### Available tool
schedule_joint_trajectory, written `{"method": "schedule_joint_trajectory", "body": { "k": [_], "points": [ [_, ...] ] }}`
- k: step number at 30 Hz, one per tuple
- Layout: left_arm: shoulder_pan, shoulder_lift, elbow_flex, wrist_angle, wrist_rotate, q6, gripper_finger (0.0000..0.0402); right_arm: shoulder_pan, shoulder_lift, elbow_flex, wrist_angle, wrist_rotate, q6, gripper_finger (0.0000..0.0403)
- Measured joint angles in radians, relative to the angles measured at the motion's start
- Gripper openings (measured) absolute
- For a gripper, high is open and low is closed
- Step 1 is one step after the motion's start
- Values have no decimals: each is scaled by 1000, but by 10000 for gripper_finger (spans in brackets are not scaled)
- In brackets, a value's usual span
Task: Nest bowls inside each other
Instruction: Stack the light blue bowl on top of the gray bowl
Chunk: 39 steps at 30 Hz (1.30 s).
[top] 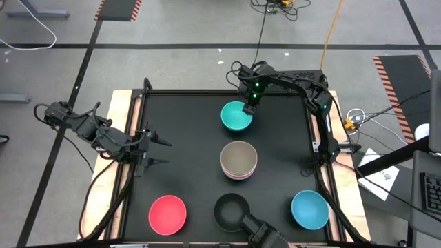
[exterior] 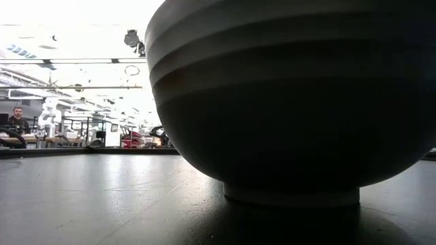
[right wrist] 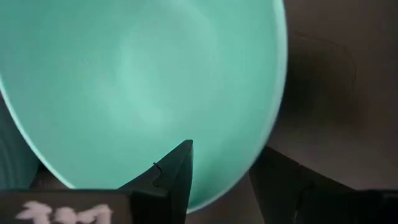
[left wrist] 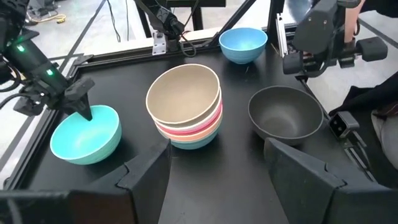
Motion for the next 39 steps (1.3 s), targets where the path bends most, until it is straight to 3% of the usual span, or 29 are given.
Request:
{"method": "schedule_joint_trajectory", "body": {
  "k": [4, 10, 16, 23, 34, 39],
  "points": [
    [0, 0, 0, -19, -2, -7, 257, 0, -1, 10, 0, 0, -41, 123],
    [0, 1, 0, -38, -5, -33, 257, 0, -1, 80, 55, 8, -68, 13],
    [-10, 2, 0, -49, -6, -77, 257, 6, -1, 176, 65, 4, -57, 4],
    [-20, 2, 0, -49, -8, -76, 257, 45, -45, 306, -87, 1, -51, 2],
    [-18, 2, 0, -30, -8, -31, 258, 295, -293, 407, -269, -1, 47, 1],
    [-18, 2, 0, -29, -26, -23, 257, 387, -318, 407, -322, 46, 133, 1]
  ]
}}
